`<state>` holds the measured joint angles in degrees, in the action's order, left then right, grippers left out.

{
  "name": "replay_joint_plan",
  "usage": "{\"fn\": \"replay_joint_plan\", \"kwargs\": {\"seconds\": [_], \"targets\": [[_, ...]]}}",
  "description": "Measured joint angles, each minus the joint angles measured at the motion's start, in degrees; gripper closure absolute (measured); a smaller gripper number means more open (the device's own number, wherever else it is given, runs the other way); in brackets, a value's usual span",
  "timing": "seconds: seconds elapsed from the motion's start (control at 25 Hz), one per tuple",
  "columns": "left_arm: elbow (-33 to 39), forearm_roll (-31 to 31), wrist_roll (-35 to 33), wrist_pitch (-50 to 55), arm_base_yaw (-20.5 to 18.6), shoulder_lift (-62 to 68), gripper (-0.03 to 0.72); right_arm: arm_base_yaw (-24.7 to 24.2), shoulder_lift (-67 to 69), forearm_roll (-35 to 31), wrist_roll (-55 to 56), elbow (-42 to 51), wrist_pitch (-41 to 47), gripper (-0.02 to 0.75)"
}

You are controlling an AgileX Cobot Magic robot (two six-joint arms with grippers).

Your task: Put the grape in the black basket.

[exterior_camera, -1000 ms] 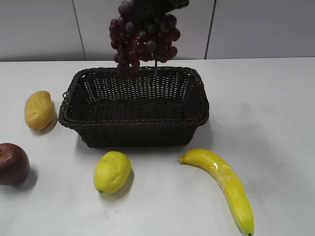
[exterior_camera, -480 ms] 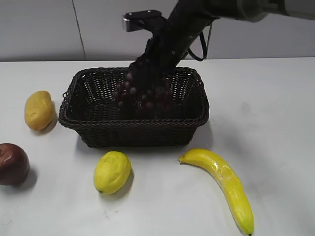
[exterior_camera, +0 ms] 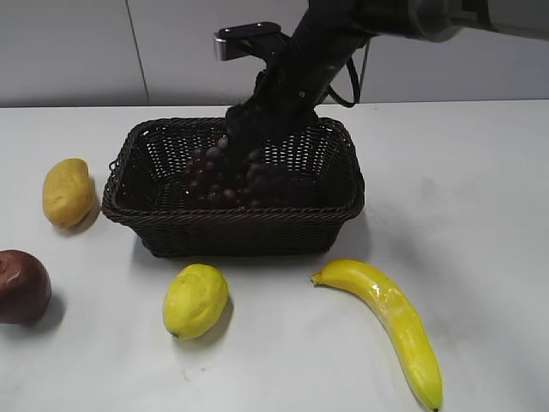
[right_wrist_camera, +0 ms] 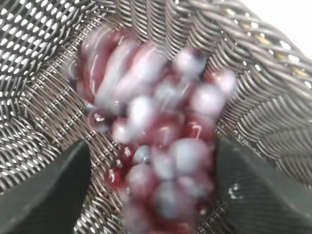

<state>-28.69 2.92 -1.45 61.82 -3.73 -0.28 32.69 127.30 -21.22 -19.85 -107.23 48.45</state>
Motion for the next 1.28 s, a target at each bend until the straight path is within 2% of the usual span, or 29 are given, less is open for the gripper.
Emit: {"fn": "replay_joint_plan", "kwargs": {"seconds": [0.52,0.76,0.88,1.08,1.28], "targets": [[0.0,0.0,0.0,0.0,0.0,0.0,0.46,0.0,-9.2,11.0,5.0,-11.4,19.0,0.117],[0.0,0.0,0.0,0.0,0.0,0.0,0.46,0.0,-16.5,17.2,10.6,-11.6,20.7,0.127],[0.0,0.0,0.0,0.0,0.0,0.0,0.46,0.0,-18.9,18.0,12.1,-11.6,20.7,0.134],[0.0,0.0,0.0,0.0,0.0,0.0,0.459,0.0,-23.8,18.2,13.6,-8.8,20.8,0.142],[0.0,0.0,0.0,0.0,0.0,0.0,0.458,0.0,-31.1,18.4,14.1,0.7,20.8,0.144]]}}
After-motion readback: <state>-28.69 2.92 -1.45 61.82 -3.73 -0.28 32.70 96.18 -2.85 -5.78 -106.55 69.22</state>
